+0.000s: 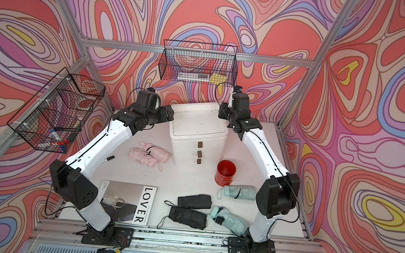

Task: Place the umbrella in the drawer by color
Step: Move the storage box to the center of the board.

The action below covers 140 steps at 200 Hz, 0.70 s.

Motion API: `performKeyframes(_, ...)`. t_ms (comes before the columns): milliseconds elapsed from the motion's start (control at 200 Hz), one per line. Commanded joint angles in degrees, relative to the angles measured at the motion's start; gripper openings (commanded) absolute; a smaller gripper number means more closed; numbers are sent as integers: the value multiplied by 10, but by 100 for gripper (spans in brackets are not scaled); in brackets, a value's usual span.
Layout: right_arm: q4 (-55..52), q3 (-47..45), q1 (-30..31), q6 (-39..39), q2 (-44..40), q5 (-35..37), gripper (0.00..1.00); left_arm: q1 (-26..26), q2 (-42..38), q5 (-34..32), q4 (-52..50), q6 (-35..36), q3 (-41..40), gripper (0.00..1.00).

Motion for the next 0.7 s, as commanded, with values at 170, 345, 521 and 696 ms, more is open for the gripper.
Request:
performKeyframes(170,8,-189,50,49,-198,33,39,-17,92,-78,-140,54,108,84)
performKeyframes(345,26,-301,92,70,-251,16,39,-17,119,-78,-139,46,126,66)
performKeyframes(521,46,-346,152,78,-238,12,38,-17,135,-105,-157,15,144,52)
performKeyframes(696,84,-344,187,81,-183,0,38,-16,146,-162,-200,-2,178,40)
